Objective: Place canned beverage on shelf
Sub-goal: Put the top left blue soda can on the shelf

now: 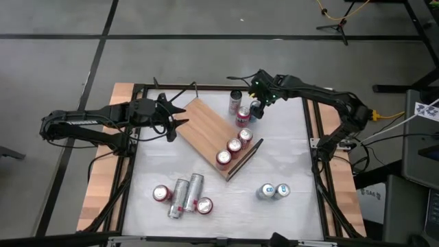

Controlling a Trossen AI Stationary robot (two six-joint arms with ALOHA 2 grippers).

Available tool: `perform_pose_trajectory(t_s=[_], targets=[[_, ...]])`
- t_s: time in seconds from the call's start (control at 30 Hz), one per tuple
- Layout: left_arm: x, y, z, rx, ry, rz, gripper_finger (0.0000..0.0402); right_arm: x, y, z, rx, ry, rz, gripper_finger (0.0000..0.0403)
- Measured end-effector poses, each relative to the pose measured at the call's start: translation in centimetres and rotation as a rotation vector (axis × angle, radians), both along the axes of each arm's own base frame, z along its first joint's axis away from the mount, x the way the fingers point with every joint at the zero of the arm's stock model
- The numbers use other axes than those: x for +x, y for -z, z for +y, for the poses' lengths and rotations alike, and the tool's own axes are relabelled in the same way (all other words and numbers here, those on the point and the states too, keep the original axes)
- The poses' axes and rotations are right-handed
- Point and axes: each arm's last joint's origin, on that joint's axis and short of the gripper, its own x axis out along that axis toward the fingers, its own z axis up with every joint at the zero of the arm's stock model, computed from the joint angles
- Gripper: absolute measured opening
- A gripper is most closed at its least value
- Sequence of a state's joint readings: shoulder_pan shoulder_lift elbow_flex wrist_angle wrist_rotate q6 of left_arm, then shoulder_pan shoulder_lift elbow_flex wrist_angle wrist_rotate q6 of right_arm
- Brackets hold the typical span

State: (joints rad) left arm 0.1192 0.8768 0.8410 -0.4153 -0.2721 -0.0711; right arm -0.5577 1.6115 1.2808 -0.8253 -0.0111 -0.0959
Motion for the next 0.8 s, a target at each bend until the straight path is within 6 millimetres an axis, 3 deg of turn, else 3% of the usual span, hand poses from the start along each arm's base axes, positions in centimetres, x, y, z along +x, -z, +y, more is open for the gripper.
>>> perform_pose_trajectory(t_s=[0.33, 0.8], targets=[[0.0, 0.0, 0.0, 0.000, 0.000, 0.001, 0.0181, 0.9, 0.9, 0.2, -0.005, -0.013, 0.023, 0.0386], [0.0, 0.0, 0.0, 0.000, 0.000, 0.003, 0.0181, 1.0, 1.3, 0.1, -0.009, -0.004, 0.037, 0.0230]])
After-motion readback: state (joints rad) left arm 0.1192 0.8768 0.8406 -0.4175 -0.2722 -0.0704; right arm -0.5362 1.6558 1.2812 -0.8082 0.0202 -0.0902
